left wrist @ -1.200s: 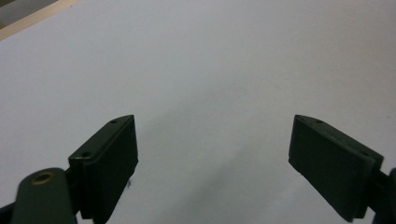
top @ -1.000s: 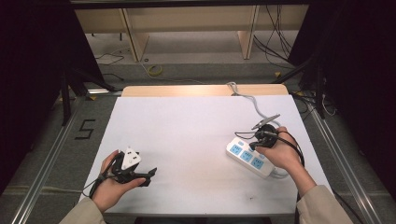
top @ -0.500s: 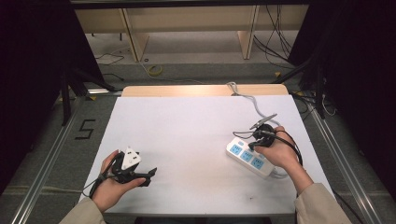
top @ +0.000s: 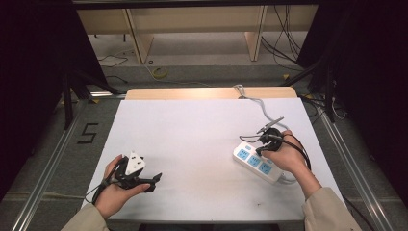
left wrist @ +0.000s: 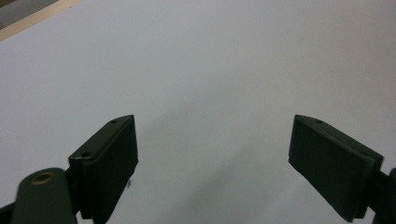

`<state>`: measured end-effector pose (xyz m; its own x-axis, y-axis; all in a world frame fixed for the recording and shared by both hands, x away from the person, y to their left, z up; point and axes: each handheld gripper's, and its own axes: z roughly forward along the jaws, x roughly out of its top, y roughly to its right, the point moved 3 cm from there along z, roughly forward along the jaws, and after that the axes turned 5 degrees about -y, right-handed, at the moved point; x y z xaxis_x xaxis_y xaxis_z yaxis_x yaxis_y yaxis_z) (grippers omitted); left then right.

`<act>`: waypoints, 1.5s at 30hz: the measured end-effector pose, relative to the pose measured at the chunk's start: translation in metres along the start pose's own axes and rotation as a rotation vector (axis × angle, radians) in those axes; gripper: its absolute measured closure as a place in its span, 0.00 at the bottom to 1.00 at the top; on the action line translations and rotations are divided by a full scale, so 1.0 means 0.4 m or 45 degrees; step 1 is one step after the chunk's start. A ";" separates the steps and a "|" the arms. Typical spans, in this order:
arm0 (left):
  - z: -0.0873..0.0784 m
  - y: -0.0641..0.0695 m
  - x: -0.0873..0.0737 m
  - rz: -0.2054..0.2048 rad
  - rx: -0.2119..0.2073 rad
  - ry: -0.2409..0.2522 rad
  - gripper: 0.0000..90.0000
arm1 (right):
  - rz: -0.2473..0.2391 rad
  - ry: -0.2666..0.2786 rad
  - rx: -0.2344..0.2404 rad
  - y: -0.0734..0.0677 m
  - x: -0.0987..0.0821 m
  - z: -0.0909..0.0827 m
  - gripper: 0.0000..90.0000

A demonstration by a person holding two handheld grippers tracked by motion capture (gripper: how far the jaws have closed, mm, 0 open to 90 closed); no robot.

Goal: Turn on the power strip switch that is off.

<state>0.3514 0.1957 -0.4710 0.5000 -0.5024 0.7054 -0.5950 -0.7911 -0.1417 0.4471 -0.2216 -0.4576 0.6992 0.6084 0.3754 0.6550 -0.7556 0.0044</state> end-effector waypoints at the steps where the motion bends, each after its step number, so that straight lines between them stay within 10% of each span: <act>1: 0.000 0.000 0.000 0.000 0.000 0.000 0.17 | -0.001 -0.001 -0.001 0.000 0.000 0.000 1.00; 45: 0.000 0.001 0.000 0.002 0.003 0.001 0.17 | 0.019 -0.073 -0.026 -0.003 0.017 0.010 1.00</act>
<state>0.3511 0.1954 -0.4710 0.4983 -0.5036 0.7057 -0.5942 -0.7911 -0.1449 0.4522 -0.2159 -0.4587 0.7245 0.6097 0.3215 0.6390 -0.7690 0.0183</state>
